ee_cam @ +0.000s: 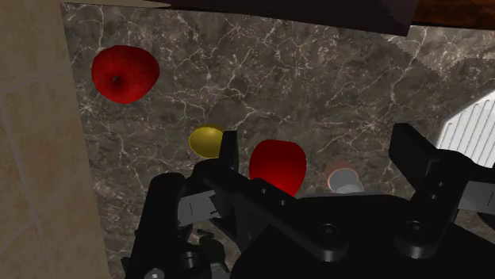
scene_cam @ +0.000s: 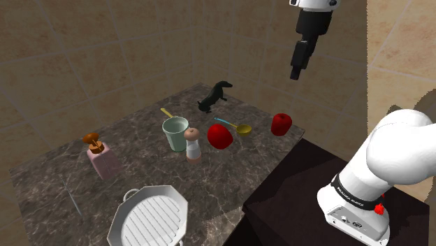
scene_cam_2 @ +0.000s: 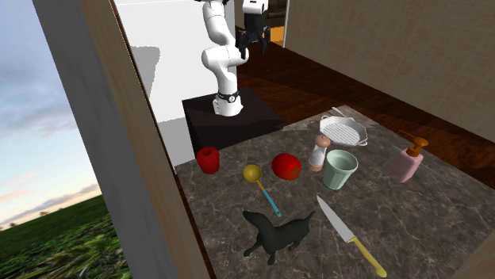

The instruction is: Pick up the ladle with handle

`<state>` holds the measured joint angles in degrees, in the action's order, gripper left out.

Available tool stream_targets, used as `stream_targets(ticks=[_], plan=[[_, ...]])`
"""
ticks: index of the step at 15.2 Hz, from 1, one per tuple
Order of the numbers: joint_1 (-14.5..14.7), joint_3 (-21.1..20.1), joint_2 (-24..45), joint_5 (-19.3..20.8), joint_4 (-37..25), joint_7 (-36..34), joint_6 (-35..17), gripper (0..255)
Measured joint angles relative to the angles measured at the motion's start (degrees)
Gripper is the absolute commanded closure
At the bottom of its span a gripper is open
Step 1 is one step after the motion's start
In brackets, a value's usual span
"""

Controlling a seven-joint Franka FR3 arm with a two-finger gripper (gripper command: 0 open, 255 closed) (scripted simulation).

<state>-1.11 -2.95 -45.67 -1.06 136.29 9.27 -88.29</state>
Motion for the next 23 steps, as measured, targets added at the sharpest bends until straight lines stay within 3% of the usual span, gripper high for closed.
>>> stream_targets(ticks=[3,10,23], plan=[[-0.2,0.4,1.4,0.0,1.0,0.3,-2.2,0],[-1.2,2.6,10.9,-0.2,5.1,1.9,-15.1,0],[-2.5,6.8,37.5,-3.3,2.4,7.4,-37.5,0]])
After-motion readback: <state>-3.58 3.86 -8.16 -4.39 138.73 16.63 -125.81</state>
